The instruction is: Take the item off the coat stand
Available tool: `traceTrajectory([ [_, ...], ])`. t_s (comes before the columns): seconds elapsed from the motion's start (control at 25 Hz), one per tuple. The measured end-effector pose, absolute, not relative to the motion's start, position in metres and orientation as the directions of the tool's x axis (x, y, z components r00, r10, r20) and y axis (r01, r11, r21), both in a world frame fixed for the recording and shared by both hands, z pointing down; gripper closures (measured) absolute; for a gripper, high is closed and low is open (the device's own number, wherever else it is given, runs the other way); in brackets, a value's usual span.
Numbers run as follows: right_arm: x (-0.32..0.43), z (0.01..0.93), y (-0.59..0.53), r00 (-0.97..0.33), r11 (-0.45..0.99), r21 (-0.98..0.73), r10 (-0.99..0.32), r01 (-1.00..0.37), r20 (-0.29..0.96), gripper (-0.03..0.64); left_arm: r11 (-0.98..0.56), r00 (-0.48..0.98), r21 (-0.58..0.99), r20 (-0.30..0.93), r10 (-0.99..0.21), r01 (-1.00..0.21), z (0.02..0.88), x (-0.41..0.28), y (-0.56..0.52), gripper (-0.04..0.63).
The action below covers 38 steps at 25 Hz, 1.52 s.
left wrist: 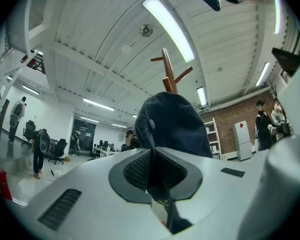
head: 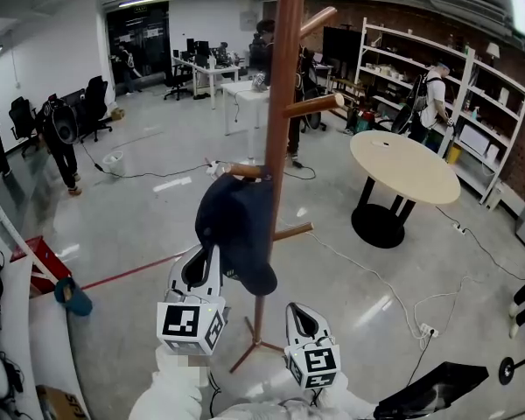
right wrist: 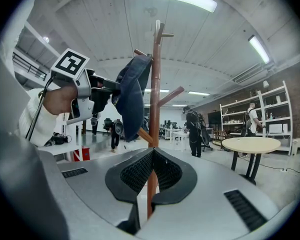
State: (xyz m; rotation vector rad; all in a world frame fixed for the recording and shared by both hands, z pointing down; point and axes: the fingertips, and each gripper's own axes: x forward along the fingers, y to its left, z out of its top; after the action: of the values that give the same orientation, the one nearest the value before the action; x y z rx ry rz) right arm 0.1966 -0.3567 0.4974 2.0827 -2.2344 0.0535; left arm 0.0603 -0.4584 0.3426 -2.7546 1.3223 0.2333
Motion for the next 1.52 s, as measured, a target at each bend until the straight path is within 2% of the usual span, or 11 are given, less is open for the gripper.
traceTrajectory([
  [1.24, 0.184, 0.492, -0.34, -0.108, 0.109, 0.025, -0.993, -0.994, 0.058, 0.607, -0.552, 0.479, 0.061, -0.426, -0.768, -0.831, 0.253, -0.003, -0.408, 0.586],
  [1.52, 0.177, 0.49, -0.337, -0.136, 0.137, 0.017, -0.989, -0.99, 0.054, 0.607, -0.541, 0.459, 0.072, -0.441, -0.771, -0.838, 0.248, -0.013, -0.392, 0.586],
])
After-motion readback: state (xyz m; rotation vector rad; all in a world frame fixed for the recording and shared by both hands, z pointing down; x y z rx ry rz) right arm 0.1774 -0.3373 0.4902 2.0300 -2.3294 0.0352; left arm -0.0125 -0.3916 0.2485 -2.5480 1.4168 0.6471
